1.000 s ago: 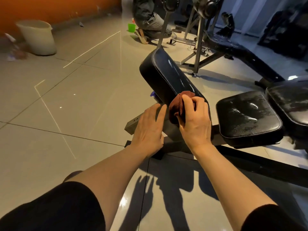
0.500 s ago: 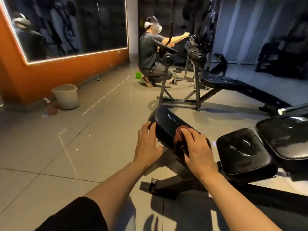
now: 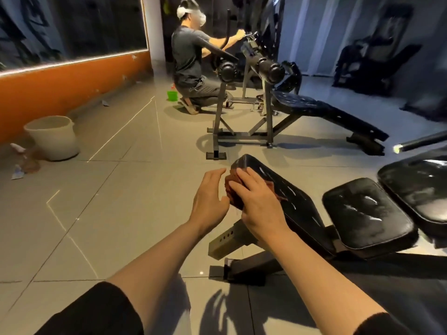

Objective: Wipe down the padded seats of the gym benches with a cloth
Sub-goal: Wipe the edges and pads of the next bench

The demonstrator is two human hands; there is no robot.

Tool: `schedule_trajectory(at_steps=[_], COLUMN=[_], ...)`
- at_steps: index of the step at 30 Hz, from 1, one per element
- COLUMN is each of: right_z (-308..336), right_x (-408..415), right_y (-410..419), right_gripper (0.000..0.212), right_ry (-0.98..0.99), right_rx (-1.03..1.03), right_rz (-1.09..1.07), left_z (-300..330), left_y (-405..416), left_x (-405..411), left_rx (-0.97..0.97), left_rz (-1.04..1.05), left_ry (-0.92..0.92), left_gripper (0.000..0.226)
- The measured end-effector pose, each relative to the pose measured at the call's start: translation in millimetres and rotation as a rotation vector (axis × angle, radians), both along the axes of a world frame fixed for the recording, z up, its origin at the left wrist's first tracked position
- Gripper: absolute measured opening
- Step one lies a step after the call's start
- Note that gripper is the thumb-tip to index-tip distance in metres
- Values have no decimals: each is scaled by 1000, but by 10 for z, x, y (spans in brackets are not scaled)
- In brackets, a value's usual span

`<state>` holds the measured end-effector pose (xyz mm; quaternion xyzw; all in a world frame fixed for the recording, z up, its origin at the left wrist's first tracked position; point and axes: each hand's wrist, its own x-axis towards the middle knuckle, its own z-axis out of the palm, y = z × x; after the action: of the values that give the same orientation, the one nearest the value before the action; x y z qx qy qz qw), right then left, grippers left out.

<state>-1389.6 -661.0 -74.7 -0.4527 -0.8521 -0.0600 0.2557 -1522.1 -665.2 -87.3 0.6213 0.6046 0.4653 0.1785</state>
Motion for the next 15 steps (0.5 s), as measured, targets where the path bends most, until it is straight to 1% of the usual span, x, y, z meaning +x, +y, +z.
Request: schedule_trajectory(at_steps=[2, 3, 4, 6, 8, 10, 13, 15], right_z=[74, 103, 132, 109, 51, 25, 17, 56], right_x=[-101, -165, -236, -325, -357, -411, -642, -832], right_y=[53, 70, 60, 9, -74, -102, -28, 111], right_gripper=[54, 52, 52, 59, 66, 69, 62, 54], right_ry=[205, 251, 233, 86, -46, -63, -106, -203], right_rx=[-60, -51, -37, 12, 49, 49, 71, 75], right_rz=[-104, -153, -186, -218, -279, -373, -517, -616], left_z=[90, 139, 177, 223, 214, 172, 117, 86], left_y=[165, 249, 324, 425, 480, 547, 700, 824], left_x=[-91, -122, -152, -217, -304, -408, -553, -654], left_rx=[-12, -25, -40, -68, -97, -121, -161, -172], left_rz=[-52, -74, -104, -202, -315, -410, -503, -559], left_ry=[-15, -32, -52, -65, -31, 21, 35, 37], left_gripper=[51, 48, 46, 48, 53, 60, 67, 70])
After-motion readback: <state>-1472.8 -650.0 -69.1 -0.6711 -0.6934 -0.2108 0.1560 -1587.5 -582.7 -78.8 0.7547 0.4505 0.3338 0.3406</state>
